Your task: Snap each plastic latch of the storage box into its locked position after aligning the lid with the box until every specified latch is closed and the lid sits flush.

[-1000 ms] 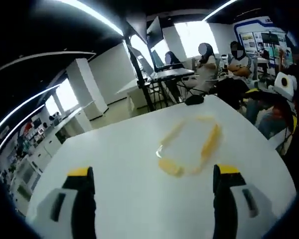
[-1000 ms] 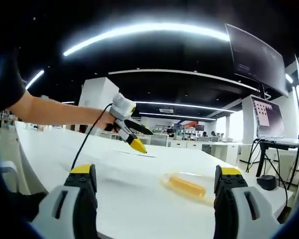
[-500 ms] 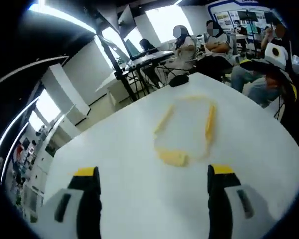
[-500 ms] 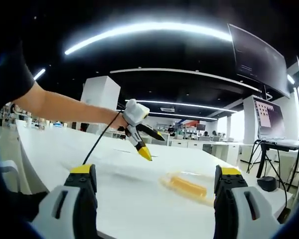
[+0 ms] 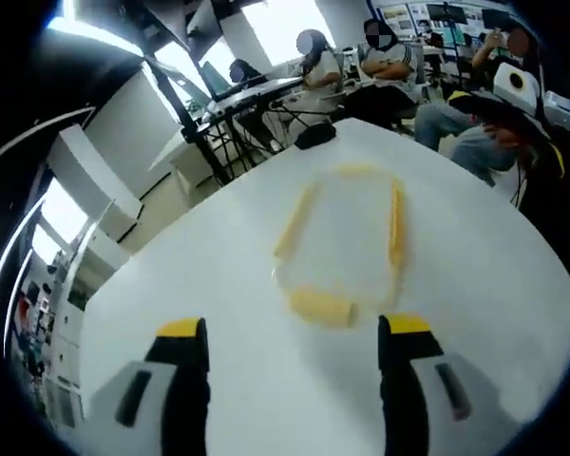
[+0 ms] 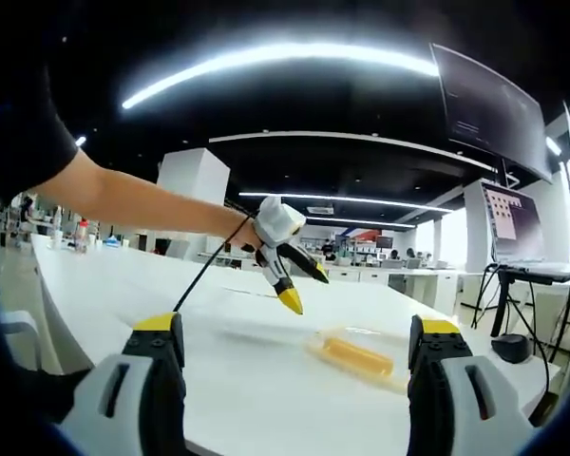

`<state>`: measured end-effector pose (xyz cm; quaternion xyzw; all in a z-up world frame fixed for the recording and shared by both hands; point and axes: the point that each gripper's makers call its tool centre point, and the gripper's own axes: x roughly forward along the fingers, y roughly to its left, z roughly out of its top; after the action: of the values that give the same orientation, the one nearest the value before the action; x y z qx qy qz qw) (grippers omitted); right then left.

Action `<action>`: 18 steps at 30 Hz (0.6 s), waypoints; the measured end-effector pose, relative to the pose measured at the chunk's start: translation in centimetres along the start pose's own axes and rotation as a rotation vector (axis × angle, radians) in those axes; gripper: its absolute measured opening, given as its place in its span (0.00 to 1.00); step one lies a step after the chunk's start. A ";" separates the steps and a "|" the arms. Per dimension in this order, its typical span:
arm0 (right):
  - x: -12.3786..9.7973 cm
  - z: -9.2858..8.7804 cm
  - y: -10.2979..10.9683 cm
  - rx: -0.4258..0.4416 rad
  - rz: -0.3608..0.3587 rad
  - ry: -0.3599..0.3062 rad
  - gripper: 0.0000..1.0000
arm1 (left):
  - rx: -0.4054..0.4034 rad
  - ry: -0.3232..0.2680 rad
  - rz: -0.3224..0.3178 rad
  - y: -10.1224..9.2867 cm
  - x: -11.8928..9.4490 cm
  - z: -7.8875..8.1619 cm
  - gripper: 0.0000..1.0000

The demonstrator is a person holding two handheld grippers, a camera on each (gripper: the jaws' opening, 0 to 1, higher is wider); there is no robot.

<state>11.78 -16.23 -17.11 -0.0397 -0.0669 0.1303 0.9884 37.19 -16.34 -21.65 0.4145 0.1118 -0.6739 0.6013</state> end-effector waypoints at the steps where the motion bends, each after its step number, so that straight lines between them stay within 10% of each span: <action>1: 0.0 0.0 0.0 -0.001 0.000 -0.001 0.99 | 0.006 0.010 -0.008 0.0 0.2 -0.1 0.71; 18: -0.2 0.1 -0.8 0.014 -0.007 -0.003 0.99 | 0.034 0.058 -0.099 -0.3 2.4 -0.2 0.53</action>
<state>11.74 -17.04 -16.95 -0.0325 -0.0676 0.1275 0.9890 37.18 -17.84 -23.59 0.4379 0.1381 -0.6924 0.5566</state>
